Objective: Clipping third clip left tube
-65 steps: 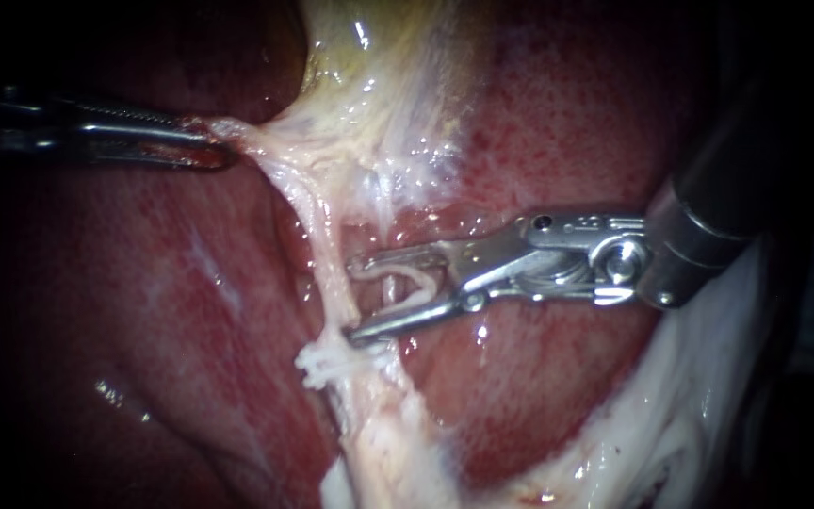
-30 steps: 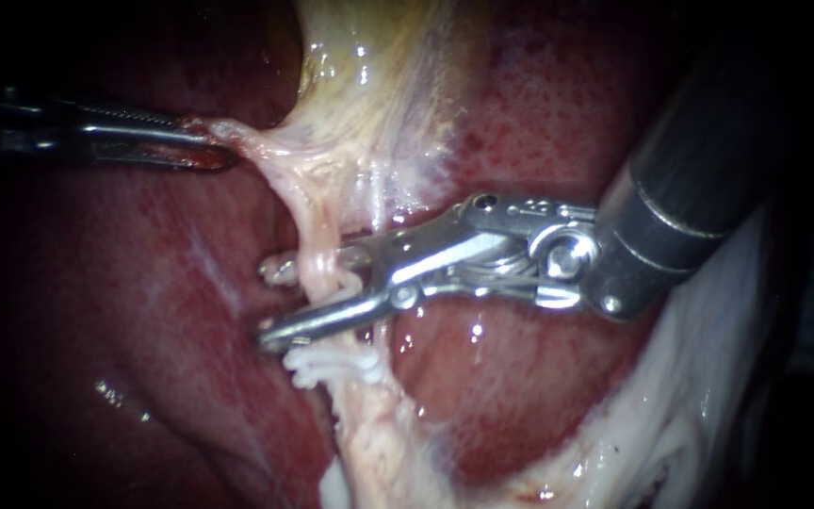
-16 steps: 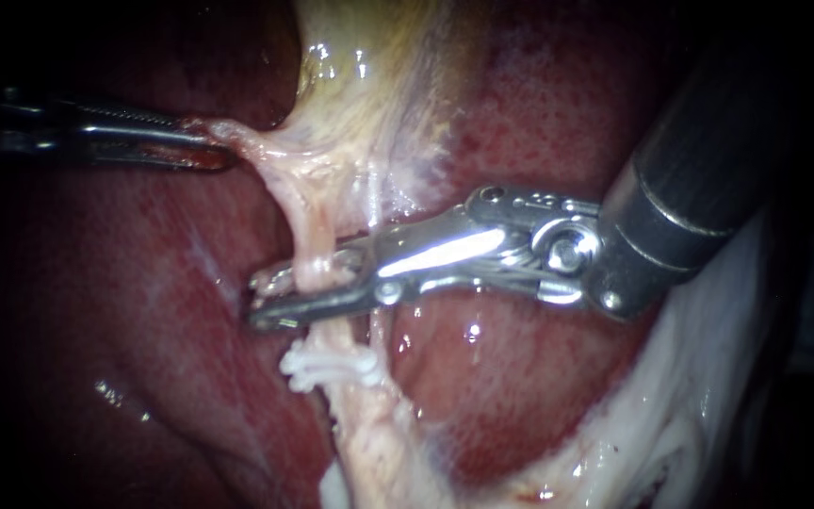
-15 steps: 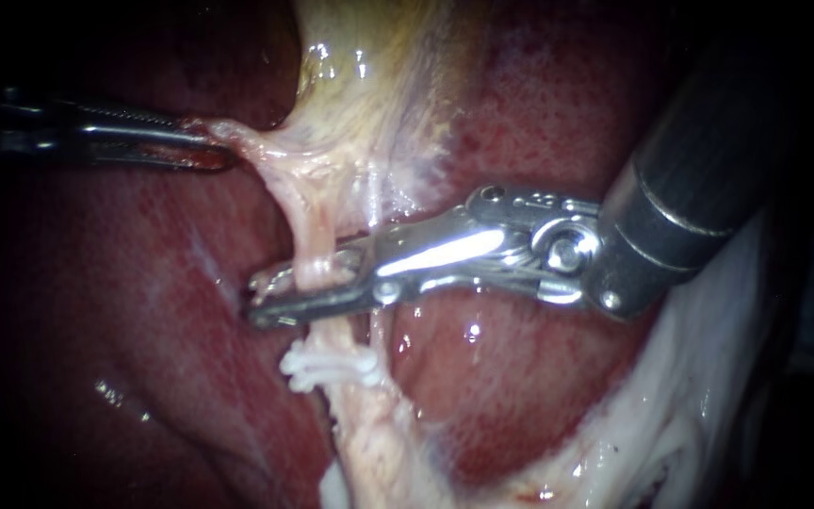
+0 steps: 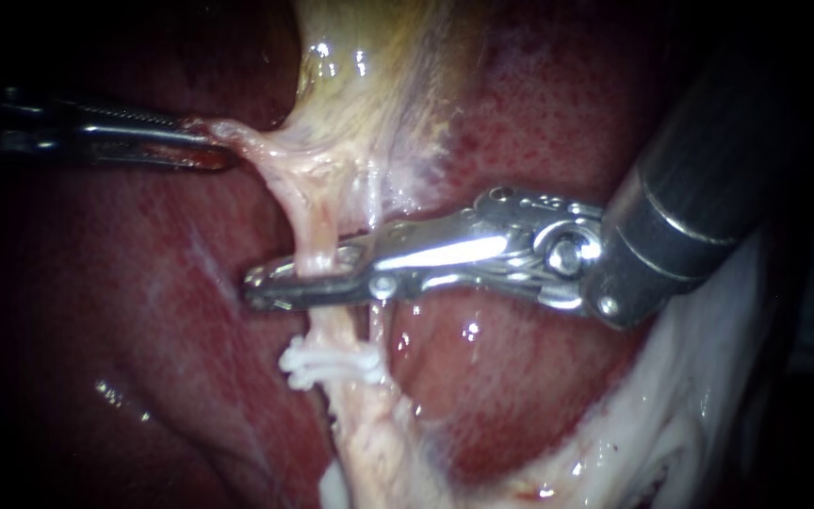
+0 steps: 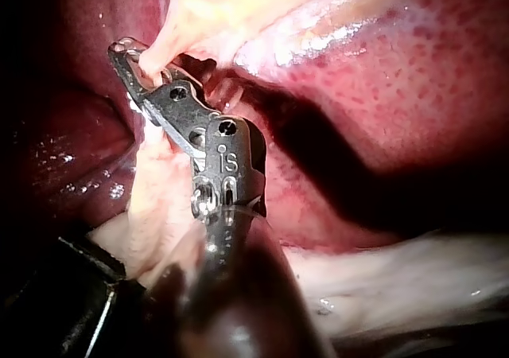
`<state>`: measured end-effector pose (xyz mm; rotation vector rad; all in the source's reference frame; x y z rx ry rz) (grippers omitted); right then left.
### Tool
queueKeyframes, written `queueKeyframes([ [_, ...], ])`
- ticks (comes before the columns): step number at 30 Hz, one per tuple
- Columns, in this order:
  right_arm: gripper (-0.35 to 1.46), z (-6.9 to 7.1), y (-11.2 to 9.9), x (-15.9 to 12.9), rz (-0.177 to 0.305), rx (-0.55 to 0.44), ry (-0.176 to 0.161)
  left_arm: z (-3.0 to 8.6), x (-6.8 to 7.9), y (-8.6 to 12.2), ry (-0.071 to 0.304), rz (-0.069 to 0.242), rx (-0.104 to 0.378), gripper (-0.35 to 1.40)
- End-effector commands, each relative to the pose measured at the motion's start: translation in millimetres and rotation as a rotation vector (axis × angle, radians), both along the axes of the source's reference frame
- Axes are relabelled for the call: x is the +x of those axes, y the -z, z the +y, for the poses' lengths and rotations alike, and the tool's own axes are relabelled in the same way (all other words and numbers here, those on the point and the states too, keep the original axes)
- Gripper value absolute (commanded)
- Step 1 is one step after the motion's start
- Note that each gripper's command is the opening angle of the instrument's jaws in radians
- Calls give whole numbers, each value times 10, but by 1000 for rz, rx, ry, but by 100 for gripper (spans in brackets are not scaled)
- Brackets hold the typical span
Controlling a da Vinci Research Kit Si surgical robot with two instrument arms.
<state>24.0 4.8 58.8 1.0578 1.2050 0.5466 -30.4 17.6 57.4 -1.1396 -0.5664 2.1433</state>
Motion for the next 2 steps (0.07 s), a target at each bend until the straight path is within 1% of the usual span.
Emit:
queueKeyframes([
  [1, -35, 0, -2, -1, -1, 0, -1, 0, 0, -1, 0, 0, 0, -35],
  [2, -35, 1, -3, -2, -1, 0, 0, 0, 0, -1, 0, 0, 0, -35],
])
